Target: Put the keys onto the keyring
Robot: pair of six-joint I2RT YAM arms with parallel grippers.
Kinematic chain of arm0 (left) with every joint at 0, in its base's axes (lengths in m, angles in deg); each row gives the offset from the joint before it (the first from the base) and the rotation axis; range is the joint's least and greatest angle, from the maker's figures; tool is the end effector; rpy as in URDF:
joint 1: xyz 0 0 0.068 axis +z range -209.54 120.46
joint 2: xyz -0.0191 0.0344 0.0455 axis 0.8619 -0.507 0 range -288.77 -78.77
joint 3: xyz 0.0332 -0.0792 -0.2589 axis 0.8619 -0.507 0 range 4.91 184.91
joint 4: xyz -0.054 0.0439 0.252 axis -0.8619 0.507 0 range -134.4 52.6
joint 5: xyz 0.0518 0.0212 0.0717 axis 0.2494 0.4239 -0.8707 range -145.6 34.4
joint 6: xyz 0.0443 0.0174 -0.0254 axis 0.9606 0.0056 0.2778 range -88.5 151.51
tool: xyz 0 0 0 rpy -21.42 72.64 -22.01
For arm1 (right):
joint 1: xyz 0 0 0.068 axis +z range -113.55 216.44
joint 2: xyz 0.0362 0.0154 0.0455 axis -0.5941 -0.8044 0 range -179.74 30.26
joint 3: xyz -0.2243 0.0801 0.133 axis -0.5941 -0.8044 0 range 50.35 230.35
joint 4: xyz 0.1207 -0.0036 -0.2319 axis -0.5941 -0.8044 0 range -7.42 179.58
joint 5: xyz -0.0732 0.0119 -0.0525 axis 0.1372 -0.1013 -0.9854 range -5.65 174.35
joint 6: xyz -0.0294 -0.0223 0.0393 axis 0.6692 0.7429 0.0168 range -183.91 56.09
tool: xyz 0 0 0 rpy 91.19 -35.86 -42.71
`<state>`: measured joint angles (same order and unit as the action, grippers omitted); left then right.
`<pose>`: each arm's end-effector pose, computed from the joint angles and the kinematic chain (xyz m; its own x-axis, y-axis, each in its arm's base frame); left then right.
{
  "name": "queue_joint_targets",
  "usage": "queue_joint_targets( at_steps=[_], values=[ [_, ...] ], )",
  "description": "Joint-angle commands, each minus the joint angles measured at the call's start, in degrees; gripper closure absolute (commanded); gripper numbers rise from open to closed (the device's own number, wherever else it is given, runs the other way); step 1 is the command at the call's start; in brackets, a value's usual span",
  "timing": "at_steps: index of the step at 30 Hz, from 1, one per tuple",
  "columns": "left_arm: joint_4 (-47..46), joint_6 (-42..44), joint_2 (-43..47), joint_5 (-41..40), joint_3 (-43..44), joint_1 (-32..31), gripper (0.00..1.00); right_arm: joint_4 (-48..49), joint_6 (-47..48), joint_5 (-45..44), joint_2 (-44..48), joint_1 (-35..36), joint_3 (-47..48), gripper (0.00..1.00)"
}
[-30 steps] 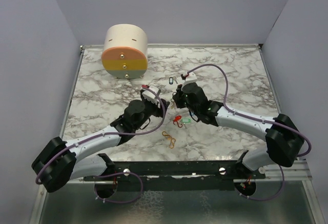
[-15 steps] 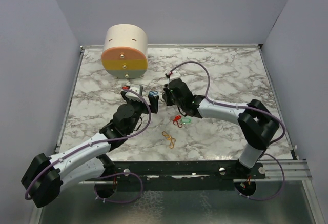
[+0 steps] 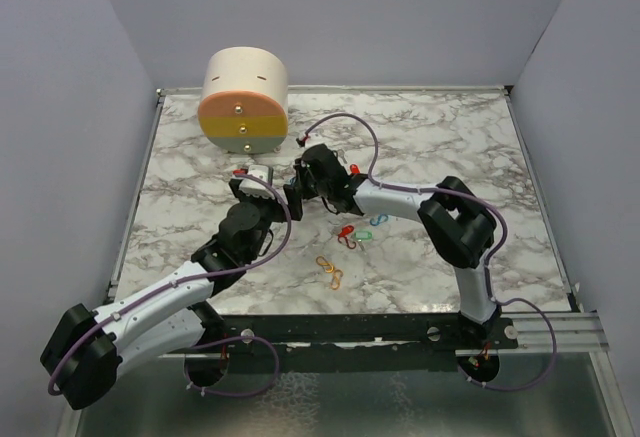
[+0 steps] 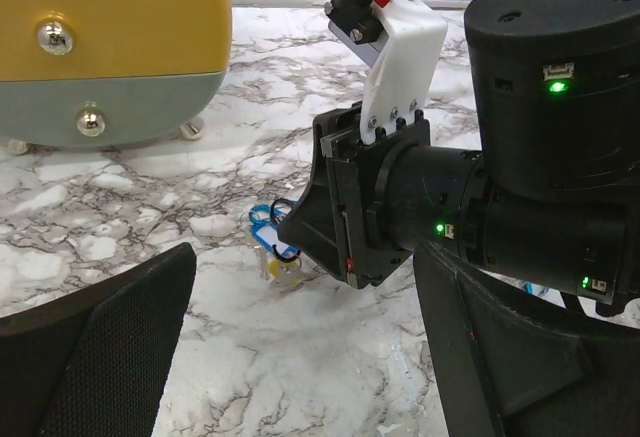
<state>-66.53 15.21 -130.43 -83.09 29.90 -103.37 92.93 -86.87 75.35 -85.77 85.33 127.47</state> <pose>0.1610 -0.1317 0.2558 -0.1342 -0.2163 -0.9671 0.2552 0.9354 -0.2446 0.3020 0.3375 0.1801 -0.6097 -0.1125 -0.7846 -0.4588 0.8573 0.2336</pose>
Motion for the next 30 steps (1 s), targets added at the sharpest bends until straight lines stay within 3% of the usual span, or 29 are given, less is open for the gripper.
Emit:
queue_joint_targets(
  at_steps=[1, 4, 8, 14, 22, 30],
  values=[
    [-0.02, -0.91, 1.2, -1.63, -0.8, 0.89, 0.08, -0.25, -0.96, 2.53, -1.76, -0.27, 3.62, 0.9],
    [-0.02, -1.1, 1.19, -1.45, -0.84, 1.1, 0.08, -0.36, -1.36, 2.81, -2.42, -0.37, 4.29, 0.85],
    [0.07, -1.32, 1.29, -1.37, -0.99, 1.21, 0.08, -0.19, -1.99, 3.48, -2.83, -0.67, 4.66, 0.7],
    [0.14, -1.59, 1.76, -1.34, -1.19, 1.23, 0.08, -0.36, -2.44, 4.18, -3.45, -1.16, 5.35, 0.61],
    [0.88, -2.5, 1.91, -1.77, -0.82, 1.3, 0.08, -0.29, -2.56, 3.46, -1.19, -1.25, 3.52, 0.58],
    [4.26, -5.54, -2.55, 1.29, 1.43, 1.3, 0.08, -3.6, -0.82, 0.53, 8.52, -1.25, -8.06, 0.47]
  ],
)
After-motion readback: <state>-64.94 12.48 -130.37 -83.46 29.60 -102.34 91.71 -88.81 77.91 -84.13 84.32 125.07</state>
